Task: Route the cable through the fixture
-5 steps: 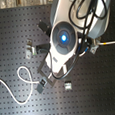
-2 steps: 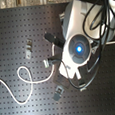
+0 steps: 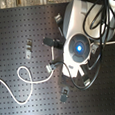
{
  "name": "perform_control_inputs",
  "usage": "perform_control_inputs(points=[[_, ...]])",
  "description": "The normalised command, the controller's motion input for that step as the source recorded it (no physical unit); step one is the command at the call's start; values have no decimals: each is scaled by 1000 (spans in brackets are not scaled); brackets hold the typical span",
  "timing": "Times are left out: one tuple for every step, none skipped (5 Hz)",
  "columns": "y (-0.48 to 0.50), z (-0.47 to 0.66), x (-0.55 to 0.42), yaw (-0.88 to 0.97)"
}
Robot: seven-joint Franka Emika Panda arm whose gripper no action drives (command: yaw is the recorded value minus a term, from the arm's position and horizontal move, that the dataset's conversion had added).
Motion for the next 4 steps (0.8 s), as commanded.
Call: perform_control_inputs(points=[[61,100,-308,-6],[82,149,-260,189],[-73,18,-25,0],[-216,440,-246,31]])
